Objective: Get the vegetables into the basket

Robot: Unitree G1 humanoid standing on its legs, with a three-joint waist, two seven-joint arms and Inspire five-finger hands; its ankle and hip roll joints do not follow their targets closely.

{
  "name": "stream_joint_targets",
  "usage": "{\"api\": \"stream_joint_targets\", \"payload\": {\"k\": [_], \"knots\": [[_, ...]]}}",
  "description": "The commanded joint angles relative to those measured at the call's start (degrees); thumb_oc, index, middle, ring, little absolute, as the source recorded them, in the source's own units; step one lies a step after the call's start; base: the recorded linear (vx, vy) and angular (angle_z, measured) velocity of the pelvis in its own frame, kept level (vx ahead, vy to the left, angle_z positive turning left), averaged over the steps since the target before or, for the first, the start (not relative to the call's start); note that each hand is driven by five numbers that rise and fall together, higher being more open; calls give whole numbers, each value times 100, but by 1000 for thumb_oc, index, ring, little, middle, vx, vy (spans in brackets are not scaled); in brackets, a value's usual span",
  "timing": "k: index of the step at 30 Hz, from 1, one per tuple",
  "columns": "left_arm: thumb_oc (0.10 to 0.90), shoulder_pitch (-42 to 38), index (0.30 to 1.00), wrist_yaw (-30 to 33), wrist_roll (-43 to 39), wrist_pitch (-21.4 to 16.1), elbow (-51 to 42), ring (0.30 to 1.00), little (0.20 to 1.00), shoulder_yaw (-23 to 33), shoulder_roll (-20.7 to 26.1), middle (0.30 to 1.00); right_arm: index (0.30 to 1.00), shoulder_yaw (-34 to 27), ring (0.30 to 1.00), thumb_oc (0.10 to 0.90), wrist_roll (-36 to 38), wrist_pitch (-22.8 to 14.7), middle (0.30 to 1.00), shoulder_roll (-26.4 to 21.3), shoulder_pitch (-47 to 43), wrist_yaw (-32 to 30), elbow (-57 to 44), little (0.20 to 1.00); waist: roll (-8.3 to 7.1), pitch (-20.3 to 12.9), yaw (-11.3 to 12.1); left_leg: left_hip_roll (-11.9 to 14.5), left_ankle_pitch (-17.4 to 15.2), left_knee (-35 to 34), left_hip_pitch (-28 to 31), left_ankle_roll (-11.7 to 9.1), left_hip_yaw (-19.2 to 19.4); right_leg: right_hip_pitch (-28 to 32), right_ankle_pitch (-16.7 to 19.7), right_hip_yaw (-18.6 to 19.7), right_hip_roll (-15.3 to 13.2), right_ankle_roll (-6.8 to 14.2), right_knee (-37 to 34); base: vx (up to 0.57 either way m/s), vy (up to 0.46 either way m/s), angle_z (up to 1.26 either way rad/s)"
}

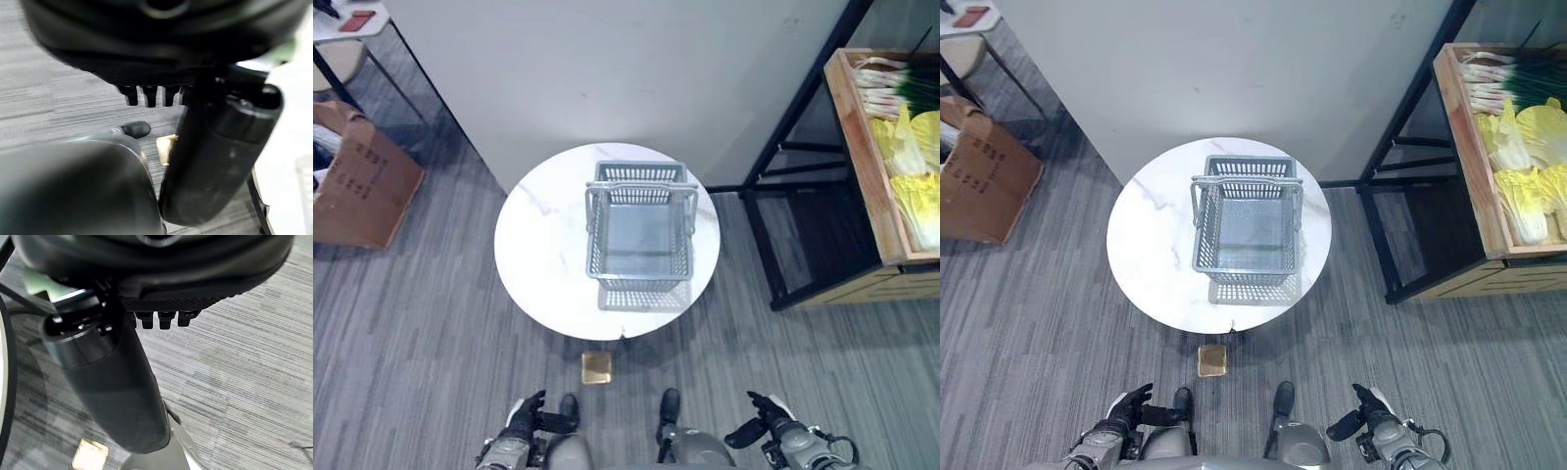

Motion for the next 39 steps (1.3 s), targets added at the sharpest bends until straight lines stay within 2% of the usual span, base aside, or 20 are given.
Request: {"api": "stream_joint_targets", "payload": {"k": [1,2,4,6,7,8,11,16,20,21,23,24,25,27,31,33,34,35,38,39], "knots": [[900,106,1000,-9,108,-30,224,1000,1000,-249,131,1000,1000,-25,1000,900,-1,-76,1000,52,54,-23,43,1000,-94,-65,8,-235,-62,205,-36,104,56,-280,151,332,-859,843,468,68,319,-56],[900,110,1000,-2,200,-36,225,1000,1000,-263,183,1000,1000,-42,1000,900,33,-64,1000,122,55,-10,50,1000,-155,-85,7,-344,-137,137,109,203,226,-318,249,429,-953,920,518,64,310,-26],[900,102,1000,31,278,-27,242,1000,1000,-272,237,1000,1000,-65,1000,900,99,-56,1000,202,42,4,29,1000,-216,-96,6,-413,-170,48,238,272,372,-336,340,481,-1008,979,558,36,183,-23],[900,117,1000,18,329,-3,290,1000,1000,-222,305,1000,1000,-120,1000,900,173,-38,1000,272,21,1,69,1000,-276,-125,38,-420,-193,-70,393,320,503,-362,414,402,-1048,1031,647,27,107,-26],[900,117,1000,18,329,-3,290,1000,1000,-222,306,1000,1000,-120,1000,900,174,-38,1000,273,20,1,69,1000,-279,-121,45,-421,-191,-77,403,321,510,-360,415,409,-1048,1032,647,41,120,-24],[900,180,1000,32,331,15,324,1000,1000,-152,360,1000,1000,-272,1000,900,353,-35,1000,308,17,-43,103,1000,-337,-149,75,-417,-184,-179,538,339,639,-355,546,199,-1104,1087,716,40,50,-31],[900,239,1000,17,345,16,387,1000,1000,-102,400,1000,1000,-485,1000,900,585,-58,1000,261,34,-97,166,1000,-391,-235,46,-433,-187,-230,625,335,664,-281,640,248,-1093,1139,632,62,27,-27],[900,528,1000,19,454,-15,415,1000,1000,29,507,1000,1000,-1048,1000,900,557,-129,1000,-478,-244,-551,281,1000,-478,-507,156,-437,-246,-269,725,283,699,40,721,79,-1125,1176,128,25,1,-2],[900,652,1000,-1,401,-41,331,1000,1000,170,560,1000,1000,-892,1000,900,-267,-232,1000,-1176,-484,-960,-1156,1000,-550,-519,120,-434,-250,-269,722,253,762,25,851,97,-1172,1235,53,-48,3,-2],[900,653,1000,0,402,-41,331,1000,1000,169,557,1000,1000,-896,1000,900,-271,-224,1000,-1178,-476,-960,-1168,1000,-547,-517,122,-432,-251,-269,726,253,763,28,851,97,-1170,1235,53,-28,3,-17],[900,717,1000,-3,463,-53,309,1000,1000,369,545,1000,1000,-812,1000,900,-1405,-260,1000,-1956,-456,-1155,-3280,1000,-584,-530,86,-447,-274,-269,763,247,826,27,960,108,-1216,1279,12,-17,7,-12],[900,741,1000,-18,461,-43,312,1000,1000,429,543,1000,1000,-789,1000,900,-1685,-295,1000,-2215,-511,-1131,-4050,1000,-580,-526,89,-430,-295,-269,789,239,837,46,946,105,-1205,1282,5,-5,7,-5],[900,733,1000,-27,491,-40,322,1000,1000,465,543,1000,1000,-795,1000,900,-1863,-356,1000,-2362,-573,-1169,-4525,1000,-596,-554,91,-442,-280,-269,760,245,837,26,956,89,-1228,1287,-6,4,4,-8],[900,722,1000,-43,546,-46,326,1000,1000,477,541,1000,1000,-759,1000,900,-2055,-384,1000,-2515,-666,-1167,-4760,1000,-593,-562,116,-443,-283,-269,752,243,823,37,954,56,-1235,1290,-8,0,1,-2],[900,663,1000,-38,757,-34,341,1000,1000,308,573,1000,1000,114,1000,900,-2588,-514,1000,-2899,-1890,-1037,-5395,1000,-619,-607,331,-409,-259,-269,716,212,752,87,884,-45,-1243,1275,-8,10,-12,6],[900,637,1000,-21,729,-34,307,1000,1000,246,583,1000,1000,567,1000,900,-2556,-541,1000,-2779,-2495,-997,-5394,1000,-618,-594,428,-388,-242,-269,691,193,715,102,856,-93,-1242,1265,-8,8,-19,14],[900,636,1000,-21,729,-34,307,1000,1000,264,577,1000,1000,601,1000,900,-2551,-545,1000,-2772,-2535,-1003,-5370,1000,-611,-590,408,-387,-242,-269,691,192,712,105,855,-96,-1240,1264,-8,3,-23,10],[900,606,1000,10,707,-26,292,1000,1000,186,599,1000,1000,1030,1000,900,-2457,-574,1000,-2618,-3049,-892,-5384,1000,-619,-565,518,-365,-210,-269,648,171,675,104,817,-126,-1224,1249,-8,-2,-16,13],[900,580,1000,44,642,-19,294,1000,1000,127,589,1000,1000,1319,1000,900,-2282,-573,1000,-2335,-3445,-837,-5240,1000,-623,-535,586,-345,-190,-269,607,153,637,97,782,-145,-1203,1233,-8,-1,-29,13],[900,556,1000,98,571,-28,264,1000,1000,28,591,1000,1000,1797,1000,900,-2278,-546,1000,-2144,-4085,-785,-4862,1000,-646,-489,704,-309,-149,-269,541,124,588,84,739,-180,-1173,1209,-8,1,-39,13]]}}
